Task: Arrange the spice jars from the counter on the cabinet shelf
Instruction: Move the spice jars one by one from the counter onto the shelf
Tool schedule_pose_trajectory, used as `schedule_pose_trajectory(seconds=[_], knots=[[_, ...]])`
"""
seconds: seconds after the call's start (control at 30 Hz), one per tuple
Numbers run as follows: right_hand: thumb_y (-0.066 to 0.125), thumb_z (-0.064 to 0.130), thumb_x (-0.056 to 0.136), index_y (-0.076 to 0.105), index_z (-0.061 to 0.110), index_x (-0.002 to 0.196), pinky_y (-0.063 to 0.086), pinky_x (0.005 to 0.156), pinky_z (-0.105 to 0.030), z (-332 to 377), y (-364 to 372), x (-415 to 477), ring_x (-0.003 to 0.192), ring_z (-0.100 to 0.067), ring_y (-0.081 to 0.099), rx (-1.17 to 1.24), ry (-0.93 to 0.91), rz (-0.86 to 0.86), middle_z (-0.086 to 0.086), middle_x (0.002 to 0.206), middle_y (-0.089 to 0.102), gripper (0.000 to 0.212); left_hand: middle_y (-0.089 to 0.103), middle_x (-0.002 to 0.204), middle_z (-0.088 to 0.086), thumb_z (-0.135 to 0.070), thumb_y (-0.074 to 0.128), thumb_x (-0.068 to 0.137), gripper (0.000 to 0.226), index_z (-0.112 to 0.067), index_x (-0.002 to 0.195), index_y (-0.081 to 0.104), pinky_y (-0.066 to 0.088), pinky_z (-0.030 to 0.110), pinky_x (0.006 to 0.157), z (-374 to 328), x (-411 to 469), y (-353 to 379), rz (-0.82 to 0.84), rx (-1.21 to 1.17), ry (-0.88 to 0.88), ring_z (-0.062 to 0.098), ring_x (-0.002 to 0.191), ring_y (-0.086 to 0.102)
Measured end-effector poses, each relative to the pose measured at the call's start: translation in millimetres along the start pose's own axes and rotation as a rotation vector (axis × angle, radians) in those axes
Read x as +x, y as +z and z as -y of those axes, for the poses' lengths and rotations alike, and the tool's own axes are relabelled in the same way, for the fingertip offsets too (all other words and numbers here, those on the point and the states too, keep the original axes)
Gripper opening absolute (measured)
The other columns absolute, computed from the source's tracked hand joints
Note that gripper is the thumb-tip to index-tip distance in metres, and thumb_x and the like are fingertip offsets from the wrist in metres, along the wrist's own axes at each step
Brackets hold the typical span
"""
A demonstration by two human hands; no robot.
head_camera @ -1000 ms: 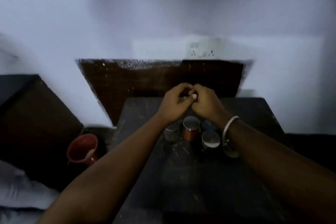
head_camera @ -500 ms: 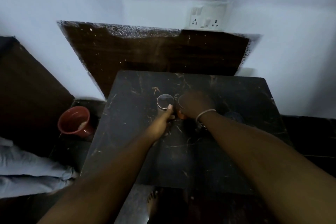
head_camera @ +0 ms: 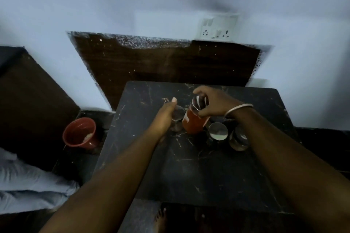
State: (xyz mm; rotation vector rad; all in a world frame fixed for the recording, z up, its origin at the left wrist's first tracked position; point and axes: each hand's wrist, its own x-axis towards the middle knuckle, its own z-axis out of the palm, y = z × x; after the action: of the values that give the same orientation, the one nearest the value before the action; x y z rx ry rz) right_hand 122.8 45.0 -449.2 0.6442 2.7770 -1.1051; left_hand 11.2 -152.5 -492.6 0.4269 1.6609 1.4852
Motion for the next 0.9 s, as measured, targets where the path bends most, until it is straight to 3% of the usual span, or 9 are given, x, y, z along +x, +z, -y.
schedule_pose_trajectory(seconds=[0.17, 0.23, 0.33, 0.43, 0.5, 0.57, 0.63, 0.73, 0.9], knots=[[0.068, 0.012, 0.064, 0.06, 0.013, 0.127, 0.058, 0.083, -0.04, 75, -67, -56, 0.115, -0.029, 0.066, 0.353, -0.321, 0.142, -0.012, 0.123, 0.067, 0.063, 0.057, 0.146, 0.024, -0.053, 0.051, 0.099, 0.064, -0.012, 0.148, 0.053, 0.039, 0.06, 0.115, -51, -6, 4, 0.487, -0.269, -0.119, 0.043, 0.136, 0.053], [0.059, -0.003, 0.065, 0.055, -0.004, 0.126, 0.05, 0.095, -0.055, 94, -79, -72, 0.122, -0.043, 0.06, 0.486, -0.448, 0.189, -0.031, 0.127, 0.061, 0.06, 0.05, 0.147, 0.032, -0.058, 0.061, 0.088, 0.085, -0.008, 0.154, 0.042, 0.037, 0.065, 0.113, -66, -19, 14, 0.716, -0.383, -0.199, 0.051, 0.131, 0.051], [0.046, -0.01, 0.057, 0.051, -0.01, 0.124, 0.044, 0.103, -0.055, 111, -86, -88, 0.127, -0.043, 0.054, 0.663, -0.573, 0.125, -0.04, 0.133, 0.054, 0.067, 0.054, 0.134, 0.038, -0.066, 0.061, 0.084, 0.096, -0.004, 0.154, 0.036, 0.049, 0.065, 0.098, -86, -41, 33, 1.094, -0.612, -0.219, 0.055, 0.116, 0.058], [0.043, -0.004, 0.055, 0.055, -0.008, 0.119, 0.043, 0.102, -0.064, 121, -90, -99, 0.131, -0.051, 0.051, 0.788, -0.633, -0.009, -0.037, 0.138, 0.054, 0.066, 0.062, 0.119, 0.036, -0.063, 0.062, 0.085, 0.089, 0.0, 0.146, 0.045, 0.059, 0.055, 0.084, -108, -58, 46, 1.099, -0.703, -0.149, 0.051, 0.099, 0.067], [0.044, 0.001, 0.063, 0.062, -0.002, 0.117, 0.041, 0.083, -0.08, 124, -90, -107, 0.113, -0.068, 0.051, 0.834, -0.638, -0.113, -0.03, 0.137, 0.059, 0.057, 0.064, 0.116, 0.034, -0.066, 0.054, 0.087, 0.087, 0.0, 0.144, 0.048, 0.06, 0.051, 0.08, -120, -64, 49, 1.036, -0.68, -0.05, 0.048, 0.095, 0.068], [0.045, 0.006, 0.074, 0.065, 0.004, 0.121, 0.054, 0.05, -0.052, 129, -93, -116, 0.065, -0.058, 0.057, 0.829, -0.622, -0.212, -0.026, 0.132, 0.062, 0.051, 0.065, 0.116, 0.031, -0.069, 0.047, 0.088, 0.087, -0.003, 0.144, 0.048, 0.06, 0.05, 0.079, -134, -69, 52, 0.988, -0.632, 0.036, 0.046, 0.094, 0.068], [0.051, 0.016, 0.081, 0.063, 0.01, 0.126, 0.043, 0.04, -0.027, 136, -97, -125, 0.042, -0.028, 0.048, 0.763, -0.622, -0.297, -0.032, 0.121, 0.062, 0.046, 0.065, 0.117, 0.029, -0.07, 0.046, 0.088, 0.085, -0.006, 0.144, 0.051, 0.059, 0.049, 0.08, -147, -73, 56, 1.0, -0.611, 0.09, 0.044, 0.095, 0.069], [0.051, 0.025, 0.087, 0.06, 0.019, 0.125, 0.04, 0.038, -0.033, 143, -100, -137, 0.045, -0.025, 0.05, 0.664, -0.644, -0.358, -0.033, 0.119, 0.058, 0.04, 0.065, 0.119, 0.028, -0.07, 0.052, 0.088, 0.083, -0.008, 0.142, 0.054, 0.059, 0.05, 0.082, -157, -79, 63, 1.053, -0.605, 0.116, 0.044, 0.097, 0.07], [0.046, 0.016, 0.091, 0.059, 0.018, 0.122, 0.037, 0.04, -0.017, 154, -109, -150, 0.049, 0.0, 0.056, 0.604, -0.586, -0.471, -0.03, 0.119, 0.06, 0.033, 0.067, 0.12, 0.026, -0.071, 0.048, 0.089, 0.081, -0.008, 0.138, 0.06, 0.06, 0.049, 0.084, -164, -81, 74, 1.053, -0.607, 0.134, 0.042, 0.098, 0.071]])
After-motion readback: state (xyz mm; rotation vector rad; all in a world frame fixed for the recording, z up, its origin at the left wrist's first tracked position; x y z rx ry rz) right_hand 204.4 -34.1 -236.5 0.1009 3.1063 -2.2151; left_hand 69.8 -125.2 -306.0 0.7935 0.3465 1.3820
